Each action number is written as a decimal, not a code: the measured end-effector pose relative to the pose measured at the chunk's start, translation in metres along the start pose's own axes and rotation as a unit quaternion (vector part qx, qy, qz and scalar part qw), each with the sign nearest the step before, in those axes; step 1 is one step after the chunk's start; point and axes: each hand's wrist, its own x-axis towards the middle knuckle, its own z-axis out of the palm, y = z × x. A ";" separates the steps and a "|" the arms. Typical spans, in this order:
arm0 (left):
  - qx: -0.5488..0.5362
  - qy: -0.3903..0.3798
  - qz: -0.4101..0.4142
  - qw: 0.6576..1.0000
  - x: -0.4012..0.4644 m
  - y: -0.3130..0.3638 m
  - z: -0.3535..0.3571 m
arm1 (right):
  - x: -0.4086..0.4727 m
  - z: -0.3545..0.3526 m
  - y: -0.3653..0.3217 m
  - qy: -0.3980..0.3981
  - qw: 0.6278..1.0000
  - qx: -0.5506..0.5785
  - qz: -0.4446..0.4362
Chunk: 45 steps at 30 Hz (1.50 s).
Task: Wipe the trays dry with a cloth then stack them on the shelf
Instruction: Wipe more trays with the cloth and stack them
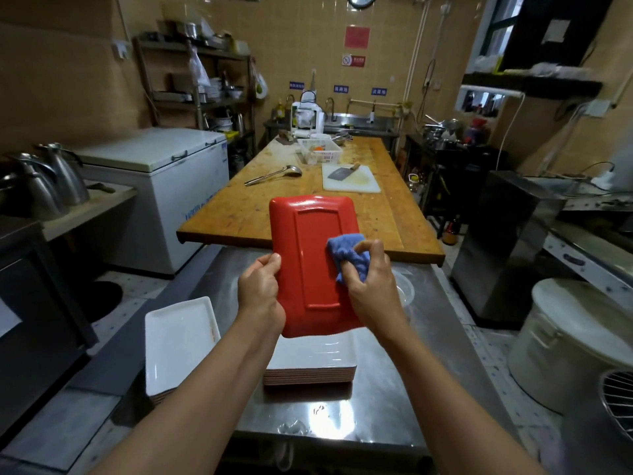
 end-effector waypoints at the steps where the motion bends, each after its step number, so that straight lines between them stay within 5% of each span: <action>1: -0.008 0.006 -0.002 1.000 0.002 0.000 0.003 | -0.007 -0.002 0.003 -0.007 1.000 0.008 0.011; 7: -0.060 0.028 -0.025 0.997 0.004 -0.006 0.024 | -0.028 -0.017 0.013 0.036 0.975 0.201 0.082; 12: -0.074 -0.022 -0.034 0.996 -0.007 -0.015 0.033 | -0.012 -0.029 0.014 0.078 0.870 0.440 0.208; 16: 0.157 -0.105 0.002 0.982 -0.009 -0.014 0.015 | -0.002 -0.038 0.020 0.059 0.837 0.495 0.226; 20: 0.403 -0.086 0.147 0.899 0.007 0.008 -0.008 | 0.009 -0.053 0.027 0.004 0.854 0.472 0.217; 23: 0.434 -0.075 0.240 0.865 0.026 0.042 -0.004 | 0.015 -0.064 0.030 -0.058 0.856 0.475 0.197; 31: 0.344 -0.296 -0.012 0.891 0.041 0.074 -0.004 | 0.029 -0.075 0.026 -0.144 0.864 0.455 0.162; 39: 0.256 -0.232 -0.005 0.938 0.039 0.049 -0.006 | 0.027 -0.048 0.021 -0.050 0.990 0.132 0.031; 45: 0.217 -0.174 -0.020 0.960 0.038 0.037 -0.002 | -0.004 -0.036 0.037 -0.019 0.998 -0.021 -0.063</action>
